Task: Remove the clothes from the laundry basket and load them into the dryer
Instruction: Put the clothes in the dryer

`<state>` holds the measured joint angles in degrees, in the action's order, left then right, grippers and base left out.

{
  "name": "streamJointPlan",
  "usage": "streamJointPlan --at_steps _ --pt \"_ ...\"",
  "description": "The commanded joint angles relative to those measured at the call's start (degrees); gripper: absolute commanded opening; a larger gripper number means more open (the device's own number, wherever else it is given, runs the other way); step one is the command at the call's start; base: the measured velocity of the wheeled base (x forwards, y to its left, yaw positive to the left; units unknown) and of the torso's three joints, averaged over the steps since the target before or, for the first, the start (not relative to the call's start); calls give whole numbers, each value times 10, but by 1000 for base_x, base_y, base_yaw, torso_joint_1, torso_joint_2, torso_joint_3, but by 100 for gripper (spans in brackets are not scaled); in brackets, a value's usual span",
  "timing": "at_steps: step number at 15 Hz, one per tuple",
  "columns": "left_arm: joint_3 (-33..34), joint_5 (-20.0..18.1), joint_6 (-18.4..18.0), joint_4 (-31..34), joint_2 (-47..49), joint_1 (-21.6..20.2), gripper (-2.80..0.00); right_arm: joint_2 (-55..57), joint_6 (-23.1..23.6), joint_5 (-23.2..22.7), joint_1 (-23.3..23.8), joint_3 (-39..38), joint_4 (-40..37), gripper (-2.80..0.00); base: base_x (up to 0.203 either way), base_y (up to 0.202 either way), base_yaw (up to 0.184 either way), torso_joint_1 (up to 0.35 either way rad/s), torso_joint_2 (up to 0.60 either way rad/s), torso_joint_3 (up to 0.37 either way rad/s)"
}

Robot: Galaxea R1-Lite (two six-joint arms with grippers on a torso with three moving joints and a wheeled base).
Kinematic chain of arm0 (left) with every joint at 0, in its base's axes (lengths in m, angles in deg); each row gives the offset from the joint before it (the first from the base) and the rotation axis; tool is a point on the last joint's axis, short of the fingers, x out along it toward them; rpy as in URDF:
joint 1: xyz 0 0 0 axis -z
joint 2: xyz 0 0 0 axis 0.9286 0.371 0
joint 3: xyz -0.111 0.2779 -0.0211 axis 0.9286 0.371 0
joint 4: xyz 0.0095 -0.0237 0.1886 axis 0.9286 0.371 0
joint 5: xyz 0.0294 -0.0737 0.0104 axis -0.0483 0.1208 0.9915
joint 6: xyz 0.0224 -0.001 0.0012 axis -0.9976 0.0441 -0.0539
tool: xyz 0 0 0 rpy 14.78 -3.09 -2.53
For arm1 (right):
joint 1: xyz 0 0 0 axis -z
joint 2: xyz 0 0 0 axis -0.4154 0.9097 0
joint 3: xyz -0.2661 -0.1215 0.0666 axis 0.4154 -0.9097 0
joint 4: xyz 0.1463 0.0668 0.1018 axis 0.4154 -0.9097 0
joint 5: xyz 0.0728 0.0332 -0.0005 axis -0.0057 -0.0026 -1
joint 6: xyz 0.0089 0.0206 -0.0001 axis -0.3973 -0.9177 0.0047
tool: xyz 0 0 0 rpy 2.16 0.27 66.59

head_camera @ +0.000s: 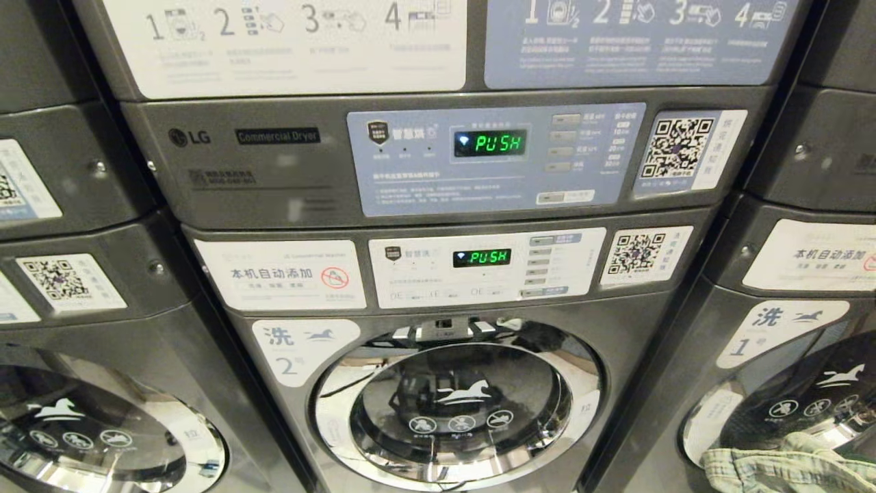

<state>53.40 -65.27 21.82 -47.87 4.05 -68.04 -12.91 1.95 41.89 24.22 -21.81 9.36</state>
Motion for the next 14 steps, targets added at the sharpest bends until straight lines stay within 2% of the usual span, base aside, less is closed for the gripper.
streamJointPlan --at_steps 1,14 --pt "0 0 0 0 -2 0 -280 0 1 0 0 0 0 -280 0 0 0 258 -520 -258" --pt "0 0 0 0 -2 0 -280 0 0 0 0 0 0 -280 0 0 0 274 -548 -276"
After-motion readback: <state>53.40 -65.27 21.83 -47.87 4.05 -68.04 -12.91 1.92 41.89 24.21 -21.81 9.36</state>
